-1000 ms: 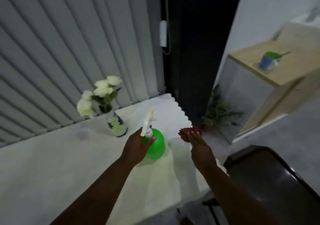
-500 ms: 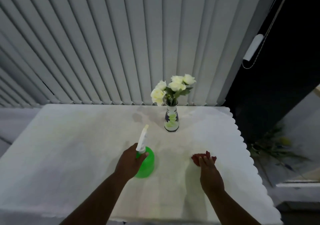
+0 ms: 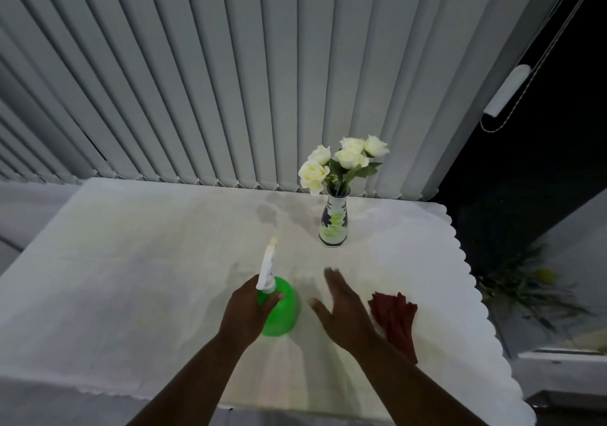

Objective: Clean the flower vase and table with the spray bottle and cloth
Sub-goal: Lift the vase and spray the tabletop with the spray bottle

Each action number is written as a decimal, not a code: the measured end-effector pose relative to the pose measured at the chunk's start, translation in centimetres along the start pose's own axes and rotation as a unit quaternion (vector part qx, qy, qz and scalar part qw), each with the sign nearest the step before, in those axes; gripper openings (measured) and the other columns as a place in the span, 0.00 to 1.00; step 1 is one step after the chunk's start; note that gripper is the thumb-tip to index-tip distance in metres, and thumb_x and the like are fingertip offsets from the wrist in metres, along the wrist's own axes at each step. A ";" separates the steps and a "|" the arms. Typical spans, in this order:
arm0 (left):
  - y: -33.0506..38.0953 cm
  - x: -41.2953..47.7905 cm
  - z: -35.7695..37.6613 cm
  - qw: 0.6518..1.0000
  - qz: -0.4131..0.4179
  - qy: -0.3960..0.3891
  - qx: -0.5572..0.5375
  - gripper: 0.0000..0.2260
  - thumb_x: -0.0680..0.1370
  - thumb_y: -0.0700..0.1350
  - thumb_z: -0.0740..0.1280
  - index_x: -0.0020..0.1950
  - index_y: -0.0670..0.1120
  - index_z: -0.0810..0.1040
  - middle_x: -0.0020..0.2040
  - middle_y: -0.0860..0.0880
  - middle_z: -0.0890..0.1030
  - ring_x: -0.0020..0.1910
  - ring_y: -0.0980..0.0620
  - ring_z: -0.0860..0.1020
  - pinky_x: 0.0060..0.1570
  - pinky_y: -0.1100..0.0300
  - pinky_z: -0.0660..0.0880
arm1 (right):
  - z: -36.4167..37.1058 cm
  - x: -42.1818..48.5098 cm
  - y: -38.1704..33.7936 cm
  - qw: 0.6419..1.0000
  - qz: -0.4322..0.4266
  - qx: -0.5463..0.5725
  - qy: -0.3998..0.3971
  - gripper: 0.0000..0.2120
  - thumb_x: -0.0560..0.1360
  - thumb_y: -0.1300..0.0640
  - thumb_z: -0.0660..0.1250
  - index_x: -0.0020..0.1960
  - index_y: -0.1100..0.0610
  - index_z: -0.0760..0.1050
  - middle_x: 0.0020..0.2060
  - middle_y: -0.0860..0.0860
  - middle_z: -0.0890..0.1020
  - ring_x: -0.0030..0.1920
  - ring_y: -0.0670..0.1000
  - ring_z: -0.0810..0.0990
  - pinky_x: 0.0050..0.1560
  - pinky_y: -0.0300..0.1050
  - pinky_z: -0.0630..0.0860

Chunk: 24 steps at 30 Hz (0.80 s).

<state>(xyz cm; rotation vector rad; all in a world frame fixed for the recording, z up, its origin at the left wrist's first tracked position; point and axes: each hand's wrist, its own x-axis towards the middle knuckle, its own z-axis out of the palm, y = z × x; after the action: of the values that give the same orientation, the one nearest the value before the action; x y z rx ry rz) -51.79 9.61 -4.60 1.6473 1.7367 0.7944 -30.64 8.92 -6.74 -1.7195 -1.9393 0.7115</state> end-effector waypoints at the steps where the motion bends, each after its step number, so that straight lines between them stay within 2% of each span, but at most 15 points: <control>1: 0.1 -0.1 0.2 1.000 0.007 -0.007 0.001 0.22 0.69 0.55 0.69 0.61 0.49 0.77 0.52 0.56 0.81 0.50 0.57 0.79 0.51 0.60 0.74 | 0.2 0.7 -1.7 0.998 0.005 0.064 -0.025 0.37 0.75 0.39 0.64 0.76 0.58 0.60 0.74 0.49 0.64 0.76 0.48 0.60 0.74 0.40 0.56; 4: -0.1 -0.3 0.2 0.999 0.019 -0.025 -0.005 0.16 0.70 0.45 0.67 0.58 0.51 0.78 0.47 0.65 0.79 0.46 0.72 0.78 0.45 0.69 0.73 | 1.3 2.6 -6.5 0.984 0.005 0.168 -0.057 0.44 0.68 0.44 0.75 0.76 0.51 0.58 0.70 0.39 0.64 0.72 0.40 0.61 0.71 0.38 0.59; 7: -0.6 -0.3 -0.1 0.999 0.020 -0.031 -0.017 0.19 0.69 0.39 0.71 0.59 0.49 0.79 0.42 0.72 0.76 0.44 0.81 0.73 0.42 0.80 0.69 | 2.6 3.7 -8.6 0.980 0.035 0.190 -0.042 0.44 0.67 0.47 0.77 0.76 0.51 0.58 0.72 0.44 0.69 0.70 0.44 0.68 0.69 0.42 0.68; 9: -1.6 -0.2 -0.6 0.998 0.027 -0.046 -0.020 0.24 0.66 0.38 0.74 0.61 0.52 0.77 0.41 0.78 0.76 0.46 0.82 0.72 0.46 0.81 0.67 | 3.2 3.9 -9.2 0.979 0.048 0.194 -0.026 0.38 0.70 0.51 0.74 0.74 0.53 0.61 0.69 0.48 0.72 0.67 0.46 0.72 0.65 0.40 0.71; 11: -2.7 0.1 -1.2 0.997 0.029 -0.064 -0.026 0.26 0.66 0.39 0.75 0.61 0.54 0.78 0.46 0.83 0.73 0.51 0.79 0.73 0.52 0.80 0.68 | 3.6 3.6 -9.7 0.985 0.033 0.170 -0.002 0.30 0.74 0.54 0.69 0.72 0.56 0.62 0.65 0.52 0.74 0.64 0.48 0.74 0.62 0.38 0.72; 14: -4.1 0.9 -1.6 0.997 -0.002 -0.074 -0.036 0.26 0.68 0.37 0.74 0.59 0.61 0.77 0.47 0.84 0.72 0.54 0.77 0.74 0.59 0.72 0.71 | 3.2 3.2 -9.4 0.983 0.028 0.176 0.036 0.23 0.76 0.52 0.63 0.69 0.57 0.66 0.61 0.53 0.77 0.62 0.50 0.77 0.63 0.47 0.74; 17: -3.2 3.0 -1.0 0.996 -0.017 -0.057 -0.067 0.22 0.69 0.37 0.74 0.56 0.59 0.79 0.48 0.78 0.77 0.54 0.70 0.77 0.62 0.61 0.74 | 1.1 2.8 -8.6 0.975 0.057 0.204 0.064 0.21 0.76 0.50 0.61 0.67 0.55 0.69 0.59 0.51 0.79 0.60 0.47 0.78 0.63 0.50 0.75; 19: -1.1 5.3 0.1 0.993 -0.023 -0.044 -0.110 0.17 0.70 0.39 0.74 0.56 0.51 0.81 0.52 0.64 0.83 0.54 0.61 0.81 0.62 0.57 0.75 | -1.1 2.2 -7.5 0.970 0.067 0.215 0.096 0.21 0.76 0.48 0.60 0.67 0.54 0.71 0.58 0.49 0.80 0.59 0.45 0.78 0.63 0.51 0.75; 20: 0.2 6.7 0.8 0.991 -0.025 -0.049 -0.125 0.16 0.70 0.41 0.75 0.57 0.48 0.81 0.54 0.57 0.83 0.55 0.57 0.81 0.61 0.59 0.75 | -2.4 1.8 -7.1 0.968 0.065 0.217 0.110 0.22 0.75 0.47 0.59 0.66 0.53 0.71 0.58 0.48 0.80 0.59 0.44 0.78 0.63 0.51 0.74; 22: 3.0 9.7 2.5 0.988 -0.025 -0.076 -0.132 0.20 0.70 0.46 0.75 0.61 0.45 0.78 0.57 0.51 0.81 0.57 0.55 0.79 0.56 0.71 0.74 | -5.1 0.7 -5.6 0.966 0.076 0.215 0.124 0.19 0.76 0.48 0.60 0.66 0.51 0.73 0.57 0.44 0.81 0.59 0.36 0.76 0.66 0.45 0.72; 23: 4.4 11.2 3.4 0.986 -0.029 -0.094 -0.136 0.23 0.70 0.48 0.75 0.63 0.45 0.77 0.58 0.51 0.80 0.58 0.55 0.78 0.56 0.72 0.72 | -6.4 -0.1 -4.7 0.970 0.091 0.186 0.129 0.17 0.77 0.49 0.60 0.65 0.46 0.73 0.57 0.40 0.80 0.59 0.31 0.74 0.68 0.40 0.68; 24: 5.6 12.8 4.3 0.983 -0.036 -0.110 -0.141 0.26 0.69 0.51 0.75 0.65 0.46 0.75 0.60 0.51 0.79 0.60 0.55 0.76 0.59 0.68 0.71 | -7.6 -0.8 -3.8 0.974 0.108 0.145 0.135 0.16 0.77 0.47 0.60 0.65 0.42 0.72 0.57 0.36 0.79 0.59 0.29 0.72 0.70 0.39 0.64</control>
<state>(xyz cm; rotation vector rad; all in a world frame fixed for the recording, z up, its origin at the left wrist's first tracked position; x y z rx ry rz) -45.42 22.75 -3.30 1.4174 1.4489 0.7543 -28.58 8.41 1.50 -1.7529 -1.4064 0.7497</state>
